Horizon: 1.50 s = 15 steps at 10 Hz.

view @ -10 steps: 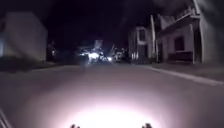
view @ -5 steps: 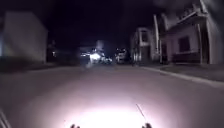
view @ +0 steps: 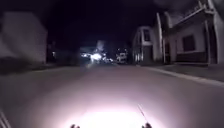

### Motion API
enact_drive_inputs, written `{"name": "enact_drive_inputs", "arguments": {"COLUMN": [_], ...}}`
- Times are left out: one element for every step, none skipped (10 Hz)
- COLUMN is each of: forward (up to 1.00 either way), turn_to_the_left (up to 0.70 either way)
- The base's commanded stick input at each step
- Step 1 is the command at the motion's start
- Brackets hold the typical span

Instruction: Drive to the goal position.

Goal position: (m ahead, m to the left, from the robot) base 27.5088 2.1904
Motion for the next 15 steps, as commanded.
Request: {"name": "enact_drive_inputs", "arguments": {"forward": [0.85,0.85,0.85,0.85,0.85,0.85,0.85,0.85,0.85,0.85,0.85,0.85,0.85,0.85,0.85], "turn_to_the_left": [0.00,0.00,0.00,0.00,0.00,0.00,-0.11,-0.34,-0.24,0.00,0.00,0.00,0.00,0.00,0.00]}}
